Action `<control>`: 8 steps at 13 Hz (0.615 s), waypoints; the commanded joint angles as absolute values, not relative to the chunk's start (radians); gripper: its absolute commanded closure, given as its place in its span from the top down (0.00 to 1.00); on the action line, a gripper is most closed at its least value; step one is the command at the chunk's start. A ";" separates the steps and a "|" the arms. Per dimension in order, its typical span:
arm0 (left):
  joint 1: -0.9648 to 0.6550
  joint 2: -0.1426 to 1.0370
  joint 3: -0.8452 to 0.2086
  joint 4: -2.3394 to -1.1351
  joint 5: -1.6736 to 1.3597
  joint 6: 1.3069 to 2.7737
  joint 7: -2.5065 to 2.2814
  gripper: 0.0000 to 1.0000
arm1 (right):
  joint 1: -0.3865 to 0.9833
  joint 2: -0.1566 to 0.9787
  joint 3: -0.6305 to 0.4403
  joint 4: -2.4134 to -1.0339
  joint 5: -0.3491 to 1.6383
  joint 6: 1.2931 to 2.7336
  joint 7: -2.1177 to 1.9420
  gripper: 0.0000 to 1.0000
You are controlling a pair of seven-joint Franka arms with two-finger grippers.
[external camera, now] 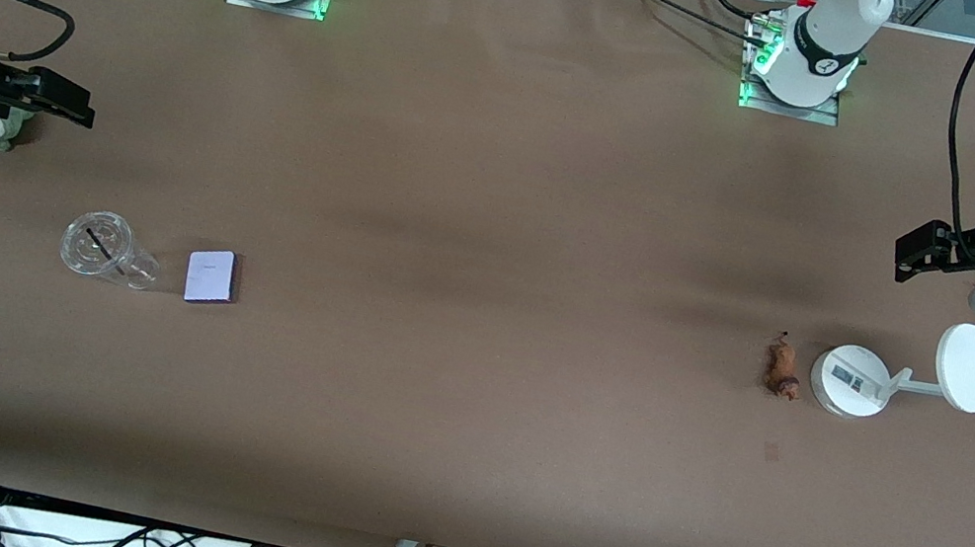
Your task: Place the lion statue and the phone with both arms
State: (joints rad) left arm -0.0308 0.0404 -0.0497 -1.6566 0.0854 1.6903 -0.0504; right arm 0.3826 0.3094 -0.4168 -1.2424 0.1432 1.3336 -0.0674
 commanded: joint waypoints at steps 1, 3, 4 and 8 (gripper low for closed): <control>-0.029 0.029 -0.049 -1.651 0.071 1.675 -0.043 1.00 | 0.382 0.318 -0.410 -1.215 0.143 1.286 -0.040 0.99; -0.029 0.029 -0.048 -1.651 0.071 1.675 -0.043 1.00 | 0.387 0.313 -0.407 -1.219 0.137 1.282 -0.025 0.99; -0.029 0.029 -0.048 -1.652 0.071 1.675 -0.043 1.00 | 0.370 0.301 -0.387 -1.226 0.137 1.282 -0.006 0.99; -0.028 0.029 -0.048 -1.651 0.069 1.675 -0.043 1.00 | 0.071 0.203 -0.011 -1.319 0.019 1.299 0.083 0.99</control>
State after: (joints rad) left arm -0.0302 0.0404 -0.0493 -1.6566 0.0854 1.6901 -0.0505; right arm 0.2062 0.2777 -0.1692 -1.2458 0.0706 1.2997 0.0491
